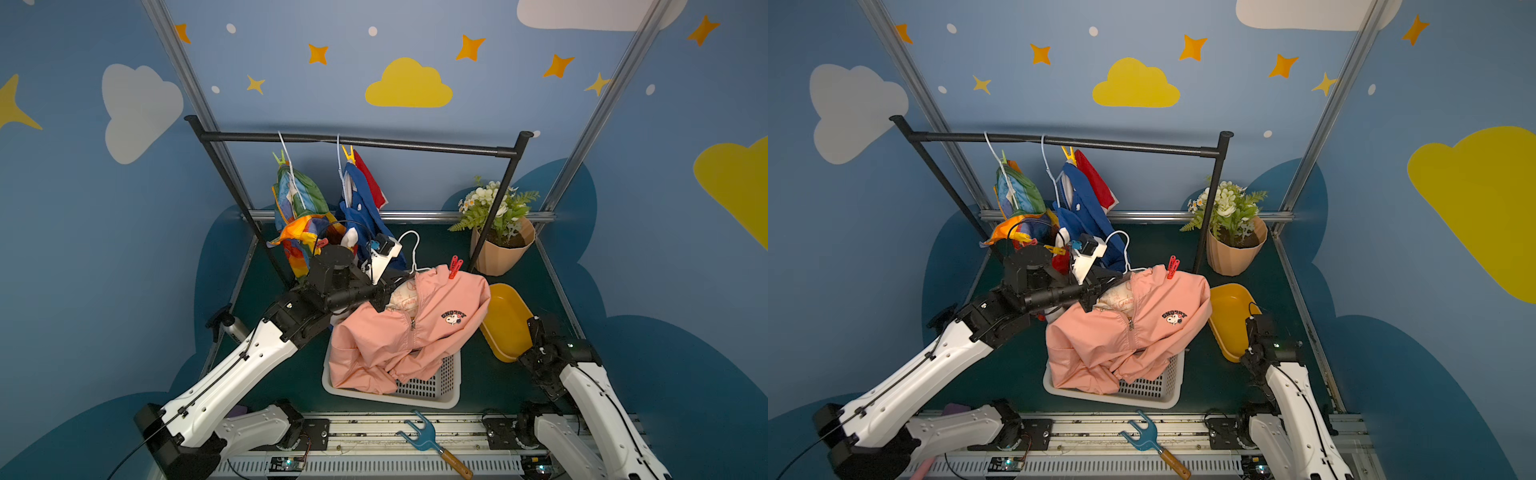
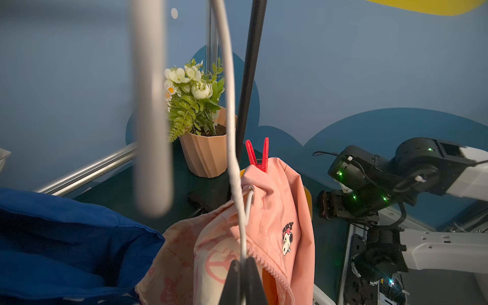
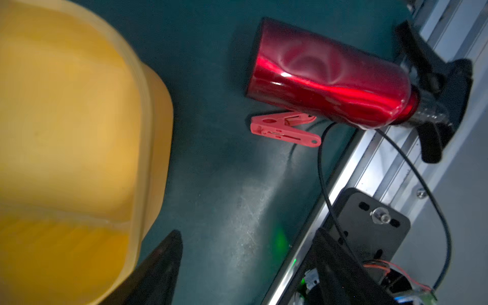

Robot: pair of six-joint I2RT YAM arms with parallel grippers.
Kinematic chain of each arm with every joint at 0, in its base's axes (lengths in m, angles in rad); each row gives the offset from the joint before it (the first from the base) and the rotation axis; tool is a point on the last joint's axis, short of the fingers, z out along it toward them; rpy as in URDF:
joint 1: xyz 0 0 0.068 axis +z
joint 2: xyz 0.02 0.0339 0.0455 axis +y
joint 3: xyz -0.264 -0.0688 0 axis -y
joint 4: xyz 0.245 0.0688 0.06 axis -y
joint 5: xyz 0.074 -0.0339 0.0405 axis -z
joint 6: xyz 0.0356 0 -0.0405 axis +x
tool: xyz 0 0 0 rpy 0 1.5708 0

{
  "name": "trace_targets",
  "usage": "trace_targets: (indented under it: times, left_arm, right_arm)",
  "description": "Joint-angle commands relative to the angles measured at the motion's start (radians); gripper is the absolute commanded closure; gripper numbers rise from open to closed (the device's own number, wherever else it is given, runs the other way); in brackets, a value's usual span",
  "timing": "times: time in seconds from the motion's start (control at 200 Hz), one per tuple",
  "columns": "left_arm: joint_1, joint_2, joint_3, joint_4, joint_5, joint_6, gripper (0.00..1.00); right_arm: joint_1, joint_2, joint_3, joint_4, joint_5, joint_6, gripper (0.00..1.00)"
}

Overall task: Remove the clothespins securing jackets to the hanger
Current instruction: Pick up the clothespin from the center of the board.

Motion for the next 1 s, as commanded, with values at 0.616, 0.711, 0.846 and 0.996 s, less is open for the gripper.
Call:
trace_targets:
  times: [0.616,0.711,0.846,0.996]
  left_arm:
    - [0.004,-0.012,0.023,0.049,0.035,-0.012,0.96]
    - [0.004,-0.012,0.024,0.045,0.039,-0.013,0.96]
    - [0.004,-0.023,0.023,0.043,0.033,-0.012,0.96]
    - [0.004,-0.022,0.025,0.051,0.047,-0.023,0.96]
  right_arm:
    - [-0.344,-0.042,-0.121,0.157,-0.177,-0.108,0.17]
    - [-0.397,0.011,-0.12,0.2,-0.198,-0.147,0.17]
    - [-0.471,0.016,-0.112,0.219,-0.207,-0.187,0.15]
    - [-0.549,0.02,-0.15,0.297,-0.294,-0.22,0.14]
